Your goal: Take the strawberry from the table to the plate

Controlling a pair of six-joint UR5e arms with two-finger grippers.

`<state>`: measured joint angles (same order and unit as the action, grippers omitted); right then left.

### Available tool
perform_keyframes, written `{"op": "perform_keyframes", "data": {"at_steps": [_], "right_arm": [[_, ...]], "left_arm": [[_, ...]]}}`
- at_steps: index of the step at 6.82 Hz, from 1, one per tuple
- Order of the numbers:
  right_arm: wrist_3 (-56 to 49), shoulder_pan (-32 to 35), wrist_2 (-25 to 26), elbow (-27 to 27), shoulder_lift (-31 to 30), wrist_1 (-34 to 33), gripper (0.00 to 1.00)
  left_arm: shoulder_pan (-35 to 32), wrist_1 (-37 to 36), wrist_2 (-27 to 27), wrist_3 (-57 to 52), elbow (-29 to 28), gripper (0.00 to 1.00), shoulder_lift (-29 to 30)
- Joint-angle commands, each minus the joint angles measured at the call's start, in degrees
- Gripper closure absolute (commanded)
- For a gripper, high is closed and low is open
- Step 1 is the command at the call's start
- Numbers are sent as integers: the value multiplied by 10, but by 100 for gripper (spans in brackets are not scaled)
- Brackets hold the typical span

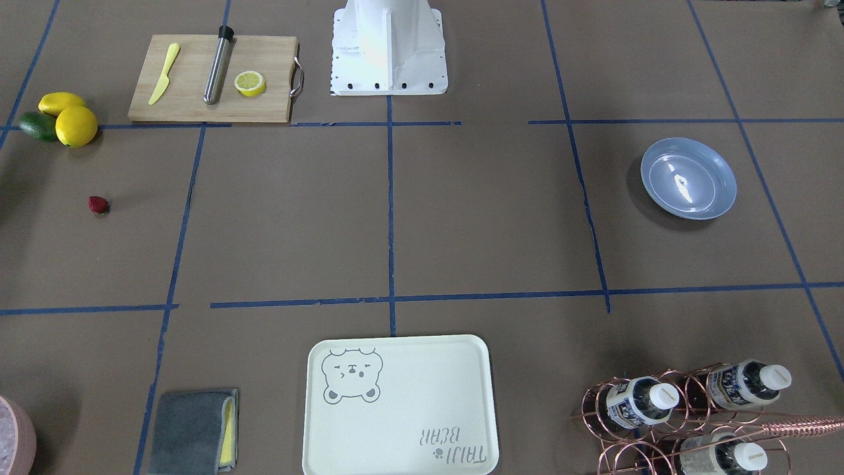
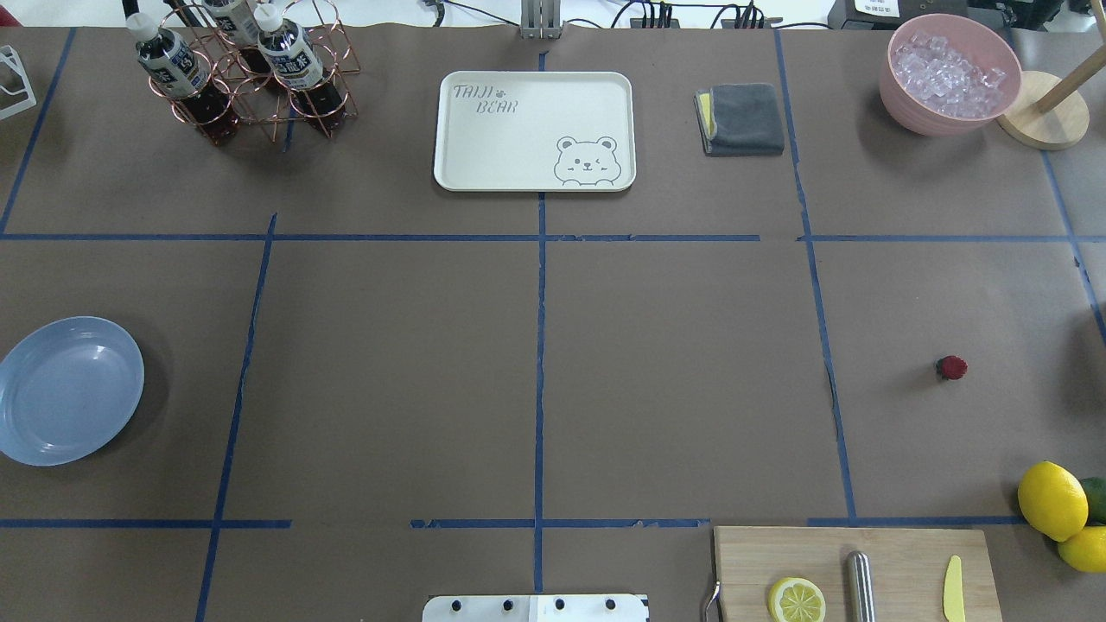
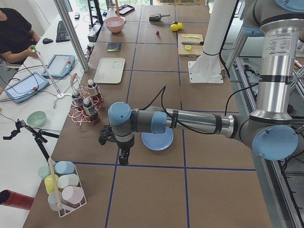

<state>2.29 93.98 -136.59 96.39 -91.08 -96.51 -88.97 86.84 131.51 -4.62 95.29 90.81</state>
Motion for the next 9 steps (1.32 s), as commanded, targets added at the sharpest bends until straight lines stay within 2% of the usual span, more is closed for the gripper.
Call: {"op": "perform_keyframes", "data": {"at_steps": [1,2,3,4,7,8,9], "right_arm": [[5,0,1,-9,-5,42,0],[8,0,0,-22,-5,74,0],[8,-1,0,-21,-2,97,0],[10,-2,-1,-20,-2,98,0],[11,-4,-7,-13,13,98,0],[11,-5,-10,-14,13,98,0],[12,-5,-10,-15,13,97,0]], "left_arm": [[0,5,1,0,2,0,-5],[0,7,4,3,3,0,-6],[3,31,50,26,2,0,-11],[14,79,55,68,2,0,-28],[113,361,51,276,0,0,-138],[155,447,47,357,-3,0,-165],[181,504,38,388,-34,0,-168]]}}
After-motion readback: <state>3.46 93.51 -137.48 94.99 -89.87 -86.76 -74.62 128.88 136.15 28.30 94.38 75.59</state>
